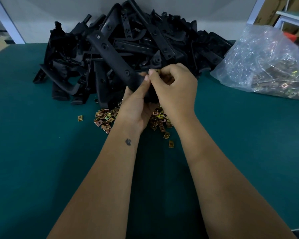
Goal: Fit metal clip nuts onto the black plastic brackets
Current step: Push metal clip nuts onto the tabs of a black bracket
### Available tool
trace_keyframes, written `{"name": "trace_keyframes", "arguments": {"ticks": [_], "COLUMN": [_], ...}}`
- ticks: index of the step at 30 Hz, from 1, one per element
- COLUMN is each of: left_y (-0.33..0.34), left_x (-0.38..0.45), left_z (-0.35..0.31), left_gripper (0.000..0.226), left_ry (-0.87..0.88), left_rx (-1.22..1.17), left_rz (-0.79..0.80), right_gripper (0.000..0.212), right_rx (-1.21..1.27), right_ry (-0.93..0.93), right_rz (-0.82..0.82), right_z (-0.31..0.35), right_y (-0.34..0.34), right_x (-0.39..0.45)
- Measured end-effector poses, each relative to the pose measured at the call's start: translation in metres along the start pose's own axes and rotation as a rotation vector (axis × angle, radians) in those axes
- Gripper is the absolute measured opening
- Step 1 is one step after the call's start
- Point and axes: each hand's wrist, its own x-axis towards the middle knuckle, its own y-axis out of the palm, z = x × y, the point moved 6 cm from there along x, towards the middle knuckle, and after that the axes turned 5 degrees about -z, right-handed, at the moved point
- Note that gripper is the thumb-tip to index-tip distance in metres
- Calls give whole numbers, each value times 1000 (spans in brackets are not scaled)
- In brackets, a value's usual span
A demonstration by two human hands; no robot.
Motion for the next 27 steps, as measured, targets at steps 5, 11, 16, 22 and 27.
{"name": "trace_keyframes", "arguments": {"ticks": [5, 11, 16, 22, 27], "left_y": [-3, -23, -29, -28, -27], "left_x": [4, 10, 13, 15, 13], "left_z": [-5, -24, -26, -22, -21], "left_gripper": [8, 7, 16, 28, 28], "left_ry": [29, 82, 115, 99, 96], "left_rx": [22, -249, -254, -278, -308], "left_rz": [-49, -170, -168, -169, -164], "right_gripper": [29, 28, 36, 24, 13], "right_rx": [106, -361, -490, -491, -351], "right_ry": [173, 244, 185, 25, 133], "right_rz": [181, 459, 621, 600, 525], "right_z": [-14, -50, -48, -41, -48], "right_y": [1, -4, 11, 30, 24], "right_x": [8, 8, -6, -14, -10]}}
